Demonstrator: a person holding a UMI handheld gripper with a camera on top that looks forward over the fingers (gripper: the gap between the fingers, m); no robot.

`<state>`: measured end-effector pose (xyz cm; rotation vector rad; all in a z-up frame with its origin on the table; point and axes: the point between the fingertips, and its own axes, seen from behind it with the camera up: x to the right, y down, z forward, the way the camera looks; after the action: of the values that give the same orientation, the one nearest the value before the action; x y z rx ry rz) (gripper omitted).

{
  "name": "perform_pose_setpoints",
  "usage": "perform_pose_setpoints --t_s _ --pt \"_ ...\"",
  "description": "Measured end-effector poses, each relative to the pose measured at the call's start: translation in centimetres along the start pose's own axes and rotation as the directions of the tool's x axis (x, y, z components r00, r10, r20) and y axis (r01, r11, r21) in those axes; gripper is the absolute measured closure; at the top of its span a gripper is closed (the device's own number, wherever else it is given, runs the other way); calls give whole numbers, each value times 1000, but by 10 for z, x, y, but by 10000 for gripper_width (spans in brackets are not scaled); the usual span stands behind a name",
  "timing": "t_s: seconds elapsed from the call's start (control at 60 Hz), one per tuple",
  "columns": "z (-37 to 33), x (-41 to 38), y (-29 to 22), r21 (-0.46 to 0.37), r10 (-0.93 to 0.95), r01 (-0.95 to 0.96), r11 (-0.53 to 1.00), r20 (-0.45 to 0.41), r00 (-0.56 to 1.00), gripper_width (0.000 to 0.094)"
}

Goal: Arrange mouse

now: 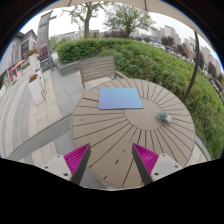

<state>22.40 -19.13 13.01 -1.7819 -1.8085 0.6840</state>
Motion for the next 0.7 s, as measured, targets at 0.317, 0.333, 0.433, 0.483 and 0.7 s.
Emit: perform_pose_setpoints --t_s 0.317,0.333,0.433,0.483,0.7 --pt "26 160 23 36 148 -144 989 -204 968 80" --pt "31 163 26 39 157 -152 988 -218 963 77" --pt "24 208 34 59 183 -174 983 -255 949 75" --pt "33 223 32 77 195 -181 981 -274 942 72" --pt "58 254 24 134 224 -194 972 -267 937 80"
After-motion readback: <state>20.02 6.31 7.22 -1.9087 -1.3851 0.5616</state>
